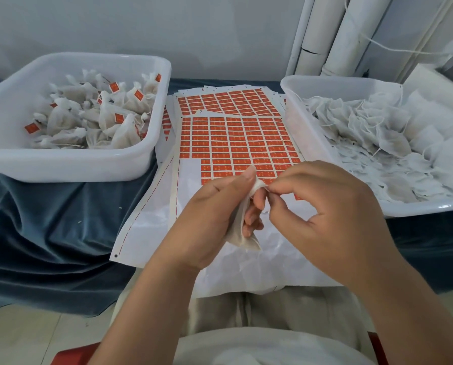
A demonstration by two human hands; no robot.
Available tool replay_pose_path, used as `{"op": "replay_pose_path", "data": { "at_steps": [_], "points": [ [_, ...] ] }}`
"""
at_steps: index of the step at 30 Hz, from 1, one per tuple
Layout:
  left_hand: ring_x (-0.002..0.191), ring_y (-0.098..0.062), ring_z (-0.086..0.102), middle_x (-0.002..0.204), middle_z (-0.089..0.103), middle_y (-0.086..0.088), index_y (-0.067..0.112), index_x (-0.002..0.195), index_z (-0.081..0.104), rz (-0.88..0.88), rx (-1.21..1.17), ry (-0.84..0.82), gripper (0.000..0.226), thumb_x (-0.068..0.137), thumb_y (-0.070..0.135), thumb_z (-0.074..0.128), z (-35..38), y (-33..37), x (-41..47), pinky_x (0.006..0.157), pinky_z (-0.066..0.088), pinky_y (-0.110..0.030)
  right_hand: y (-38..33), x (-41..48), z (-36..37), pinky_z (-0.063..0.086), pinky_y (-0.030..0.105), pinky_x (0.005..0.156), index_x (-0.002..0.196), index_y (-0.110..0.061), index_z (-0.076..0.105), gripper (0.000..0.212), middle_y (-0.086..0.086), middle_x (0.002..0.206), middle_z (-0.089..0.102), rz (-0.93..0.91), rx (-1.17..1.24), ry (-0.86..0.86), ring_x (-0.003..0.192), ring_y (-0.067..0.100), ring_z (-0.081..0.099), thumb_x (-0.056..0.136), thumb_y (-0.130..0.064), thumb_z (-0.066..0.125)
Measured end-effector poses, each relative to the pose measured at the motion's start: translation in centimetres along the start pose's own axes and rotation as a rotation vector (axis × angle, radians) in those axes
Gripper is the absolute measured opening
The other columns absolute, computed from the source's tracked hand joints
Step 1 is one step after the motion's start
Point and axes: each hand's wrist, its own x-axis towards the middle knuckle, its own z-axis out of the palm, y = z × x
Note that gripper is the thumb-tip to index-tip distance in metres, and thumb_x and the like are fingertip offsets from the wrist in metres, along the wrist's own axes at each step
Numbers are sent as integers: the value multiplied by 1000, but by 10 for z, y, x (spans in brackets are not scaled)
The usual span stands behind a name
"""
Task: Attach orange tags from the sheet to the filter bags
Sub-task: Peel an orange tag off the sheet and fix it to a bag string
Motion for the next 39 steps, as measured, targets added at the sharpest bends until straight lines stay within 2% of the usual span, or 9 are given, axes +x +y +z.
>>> {"op": "replay_pose_path", "data": {
  "at_steps": [7, 12, 16, 18, 21, 24, 27, 34, 39],
  "points": [
    [65, -12, 67, 69, 64, 10, 25, 92, 68, 16, 273, 184, 18, 96, 43, 70, 7, 2, -1, 74, 61, -29, 4, 4, -10, 40, 11, 59, 73, -28, 66, 12, -12, 73, 63, 249, 209, -164, 73, 7, 60, 83, -22, 66],
    [67, -12, 71, 81, 73, 5, 18, 103, 58, 61, 271, 272, 18, 100, 35, 63, 14, 1, 1, 74, 64, -31, 14, 6, -9, 51, 25, 64, 77, -24, 72, 11, -3, 74, 68, 404, 587, -309, 72, 16, 64, 86, -24, 66],
    [70, -12, 72, 82, 75, 4, 26, 114, 60, 111, 259, 290, 12, 107, 34, 54, 17, -2, 2, 73, 59, -21, 20, 8, -7, 49, 18, 69, 75, -26, 72, 11, -6, 76, 69, 415, 799, -382, 70, 8, 60, 84, -25, 66],
    [73, -11, 73, 85, 76, 7, 26, 110, 67, 108, 269, 305, 19, 108, 35, 51, 17, -3, 3, 72, 56, -17, 26, 9, -3, 49, 27, 70, 74, -25, 72, 9, -3, 91, 69, 475, 931, -342, 76, 17, 57, 79, -29, 66],
    [77, -10, 72, 90, 75, 8, 24, 102, 74, 46, 190, 343, 31, 109, 39, 48, 19, -5, 4, 74, 56, -20, 35, 8, 8, 47, 22, 57, 75, -20, 71, 6, 7, 112, 70, 580, 1300, -243, 78, 21, 61, 78, -20, 66],
    [81, -12, 70, 88, 73, 6, 26, 109, 77, 22, 105, 340, 31, 110, 36, 48, 27, -10, 5, 80, 59, -26, 34, 4, 22, 43, 18, 44, 83, -17, 69, 11, 31, 100, 55, 619, 1625, -230, 50, 11, 54, 79, -19, 79],
    [81, -9, 71, 87, 74, 1, 28, 100, 77, 68, 158, 403, 29, 110, 34, 50, 32, -15, 6, 73, 58, -17, 31, 3, 28, 44, 17, 45, 89, -19, 70, 5, 12, 100, 71, 594, 1655, -222, 49, 7, 55, 93, -23, 68],
    [81, -8, 74, 88, 77, 5, 20, 95, 74, 65, 156, 431, 29, 110, 28, 51, 29, -18, 9, 72, 56, -14, 33, 7, 22, 43, 20, 56, 84, -18, 67, 7, 1, 79, 59, 620, 1608, -156, 61, 10, 47, 90, -19, 63],
    [85, -11, 71, 88, 74, 9, 27, 98, 72, 199, 404, 342, 22, 109, 31, 52, 39, -22, 5, 75, 58, -22, 37, 9, 14, 47, 36, 97, 84, -16, 62, 7, 2, 77, 58, 598, 1599, -63, 103, 24, 61, 91, -18, 59]
  ]
}}
